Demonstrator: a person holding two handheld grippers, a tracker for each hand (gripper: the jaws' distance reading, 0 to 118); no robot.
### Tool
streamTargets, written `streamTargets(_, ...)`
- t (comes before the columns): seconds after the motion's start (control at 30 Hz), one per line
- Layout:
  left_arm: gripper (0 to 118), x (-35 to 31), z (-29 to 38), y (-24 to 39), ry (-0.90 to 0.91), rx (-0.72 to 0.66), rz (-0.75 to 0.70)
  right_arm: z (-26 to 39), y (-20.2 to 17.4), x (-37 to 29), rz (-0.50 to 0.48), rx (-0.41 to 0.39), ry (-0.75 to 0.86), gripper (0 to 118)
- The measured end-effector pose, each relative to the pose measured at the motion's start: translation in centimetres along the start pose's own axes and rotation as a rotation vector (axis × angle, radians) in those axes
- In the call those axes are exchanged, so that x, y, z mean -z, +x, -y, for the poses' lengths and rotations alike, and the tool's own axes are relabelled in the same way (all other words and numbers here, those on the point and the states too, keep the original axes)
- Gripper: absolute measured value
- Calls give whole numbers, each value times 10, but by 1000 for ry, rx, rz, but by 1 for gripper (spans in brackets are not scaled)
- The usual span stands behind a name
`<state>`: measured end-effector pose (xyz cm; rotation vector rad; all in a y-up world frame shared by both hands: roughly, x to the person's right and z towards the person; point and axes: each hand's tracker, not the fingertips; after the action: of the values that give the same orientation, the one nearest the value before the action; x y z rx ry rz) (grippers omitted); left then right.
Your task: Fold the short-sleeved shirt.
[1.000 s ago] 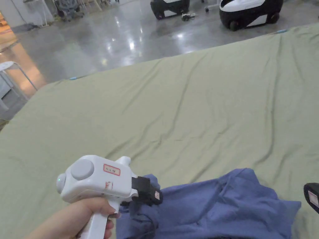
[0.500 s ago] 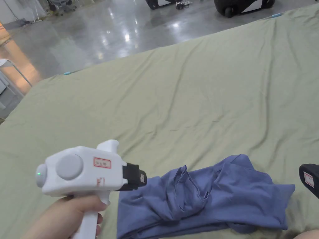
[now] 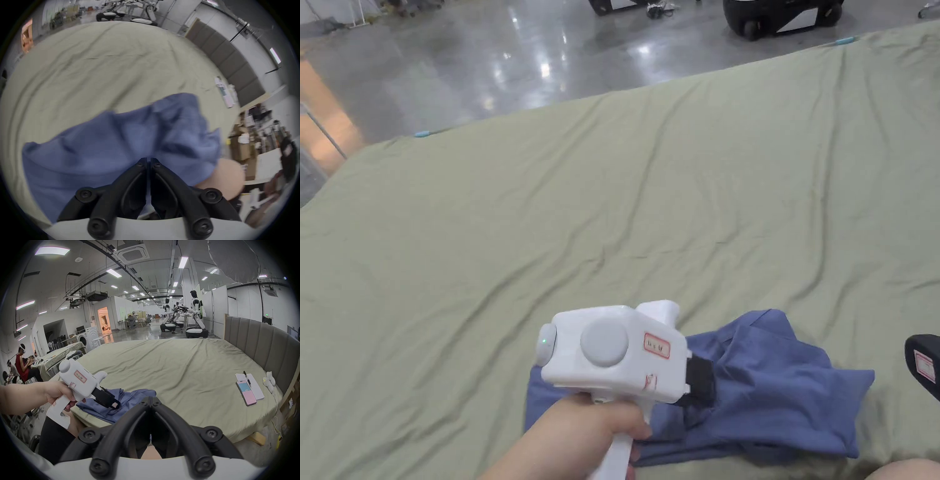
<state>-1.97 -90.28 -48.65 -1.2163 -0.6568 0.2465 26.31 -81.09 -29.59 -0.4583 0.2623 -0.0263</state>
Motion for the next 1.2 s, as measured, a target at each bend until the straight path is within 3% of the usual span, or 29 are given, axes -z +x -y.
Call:
streamTargets(0.03, 3, -5, -1, -2, -13, -23, 91, -1, -1, 0, 1, -1, -2, 0)
streamTargets(0.13, 3, -46, 5, -3, 96, 39, 90, -4, -6, 1, -12, -11, -4, 0)
streamTargets(0.23, 0, -109, 26, -37, 207, 26, 192, -9, -15, 3, -33, -45, -10, 0)
streamTargets(0.33, 0, -162, 58, -92, 371, 6, 102, -15, -24, 6, -54, -70, -12, 0)
streamTargets(0.43, 0, -172, 89, -166, 352, -225, 244, -19, -32, 14, -99, -71, -25, 0)
streamTargets(0.47, 5, -170, 95, -183, 374, -286, 264, -20, -35, 18, -115, -67, -33, 0)
streamTargets(0.5, 23, -165, 101, -202, 379, -355, 291, -21, -37, 21, -125, -64, -37, 0)
streamTargets(0.53, 65, -159, 107, -219, 379, -415, 318, -23, -39, 24, -131, -65, -41, 0)
streamTargets(0.57, 97, -150, 109, -230, 366, -444, 344, -24, -42, 26, -134, -67, -45, 0)
streamTargets(0.6, 116, -139, 109, -237, 348, -454, 350, -25, -44, 28, -138, -73, -48, 0)
streamTargets(0.63, 118, -126, 108, -245, 299, -433, 357, -26, -46, 30, -142, -81, -52, 0)
streamTargets(0.83, 117, -75, 83, -244, 294, -491, 622, -27, -49, 39, -111, -92, -72, 0)
streamTargets(0.87, 112, -69, 81, -256, 264, -500, 627, -26, -49, 40, -110, -89, -77, 0)
streamTargets(0.9, 92, -64, 76, -251, 260, -475, 586, -25, -50, 41, -109, -87, -82, 0)
streamTargets(0.93, 35, -56, 71, -245, 221, -417, 478, -25, -50, 42, -108, -87, -88, 0)
streamTargets(0.97, 8, -49, 73, -244, 176, -367, 341, -24, -51, 43, -104, -90, -96, 0)
streamTargets(1.07, 8, -56, 77, -252, 216, -448, 517, -23, -50, 44, -93, -93, -103, 0)
streamTargets(1.2, 8, -86, 82, -250, 236, -395, 424, -24, -49, 41, -98, -83, -96, 0)
